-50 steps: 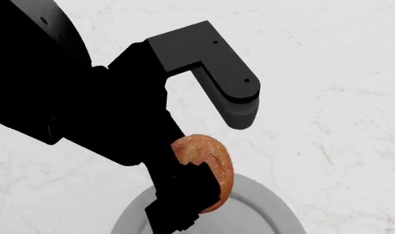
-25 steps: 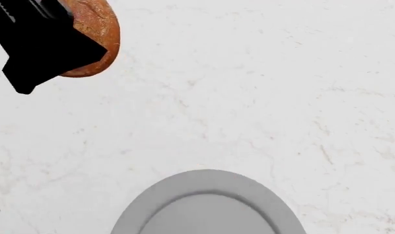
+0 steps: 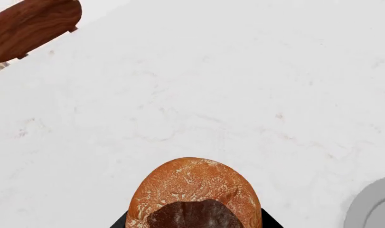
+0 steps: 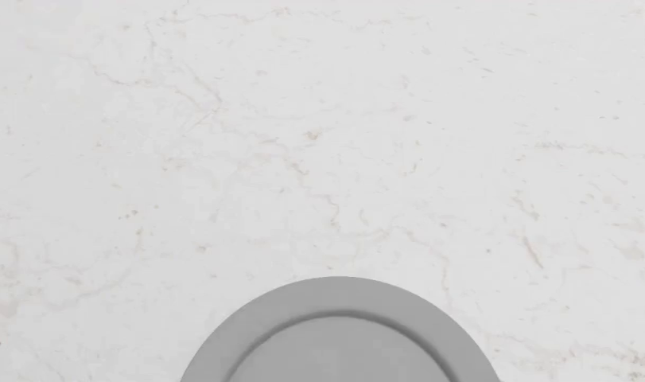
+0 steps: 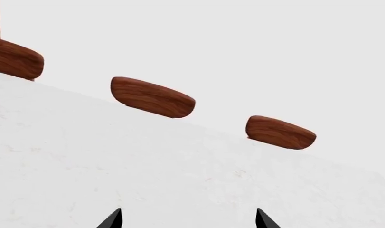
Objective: Place all breads on the cutting board.
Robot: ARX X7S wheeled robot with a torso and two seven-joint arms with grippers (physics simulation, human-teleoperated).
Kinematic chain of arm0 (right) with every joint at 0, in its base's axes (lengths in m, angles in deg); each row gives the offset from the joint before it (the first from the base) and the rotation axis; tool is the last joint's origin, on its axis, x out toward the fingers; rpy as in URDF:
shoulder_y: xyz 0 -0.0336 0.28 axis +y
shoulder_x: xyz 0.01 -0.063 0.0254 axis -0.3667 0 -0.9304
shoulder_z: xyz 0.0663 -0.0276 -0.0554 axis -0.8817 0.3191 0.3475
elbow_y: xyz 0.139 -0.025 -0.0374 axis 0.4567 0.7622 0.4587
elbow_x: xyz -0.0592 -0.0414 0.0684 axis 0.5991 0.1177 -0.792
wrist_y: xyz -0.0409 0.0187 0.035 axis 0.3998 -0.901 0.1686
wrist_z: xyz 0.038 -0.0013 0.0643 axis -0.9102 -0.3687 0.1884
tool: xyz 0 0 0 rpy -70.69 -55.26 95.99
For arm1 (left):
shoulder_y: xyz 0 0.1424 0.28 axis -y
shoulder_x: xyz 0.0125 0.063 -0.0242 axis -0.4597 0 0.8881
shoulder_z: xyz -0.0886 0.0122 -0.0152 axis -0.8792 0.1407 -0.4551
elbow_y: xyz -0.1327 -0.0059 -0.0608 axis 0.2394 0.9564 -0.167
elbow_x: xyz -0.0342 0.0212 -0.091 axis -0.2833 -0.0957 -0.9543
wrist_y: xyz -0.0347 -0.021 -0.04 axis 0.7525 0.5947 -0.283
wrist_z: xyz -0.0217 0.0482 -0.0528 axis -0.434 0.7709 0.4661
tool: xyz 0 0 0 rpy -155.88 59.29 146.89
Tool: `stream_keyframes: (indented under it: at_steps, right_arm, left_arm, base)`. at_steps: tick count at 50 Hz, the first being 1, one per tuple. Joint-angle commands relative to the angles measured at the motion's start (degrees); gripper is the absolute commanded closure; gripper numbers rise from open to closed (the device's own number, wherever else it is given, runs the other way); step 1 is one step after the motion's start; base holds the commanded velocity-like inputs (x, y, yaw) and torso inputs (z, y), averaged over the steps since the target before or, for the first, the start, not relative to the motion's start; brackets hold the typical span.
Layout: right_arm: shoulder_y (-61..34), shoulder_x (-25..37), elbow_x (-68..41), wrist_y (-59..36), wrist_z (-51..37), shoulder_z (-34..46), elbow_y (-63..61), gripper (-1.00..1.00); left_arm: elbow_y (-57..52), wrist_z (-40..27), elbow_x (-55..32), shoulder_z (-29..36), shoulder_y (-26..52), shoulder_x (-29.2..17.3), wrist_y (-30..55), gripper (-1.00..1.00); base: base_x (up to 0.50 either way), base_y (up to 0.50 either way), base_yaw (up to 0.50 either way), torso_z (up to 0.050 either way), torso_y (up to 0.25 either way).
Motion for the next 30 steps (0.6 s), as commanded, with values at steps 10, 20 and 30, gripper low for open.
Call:
stream_keyframes:
  at_steps: [10, 20, 30]
  right_arm:
    - [2.4, -1.2, 0.6, 2.3, 0.2, 0.2, 0.0, -1.0]
    - [3.7, -1.5, 1.2, 3.1, 0.4, 0.6, -0.2, -1.0]
    - [4.1, -1.9, 1.0, 3.3, 0.2, 0.7, -0.2, -1.0]
  left_arm:
    - [16.4, 36.2, 55.6, -10.7, 0.2, 5.4, 0.3, 1.0]
    - [18.6, 36.7, 65.1, -16.4, -2.2, 5.4, 0.2, 1.0]
    - [29.6, 25.9, 70.2, -30.1, 0.2, 7.3, -4.6, 1.0]
  base:
    - [0.0, 0.01, 0.0, 0.0, 0.0]
    - [0.0, 0.01, 0.0, 0.0, 0.0]
    - [0.0, 0.01, 0.0, 0.0, 0.0]
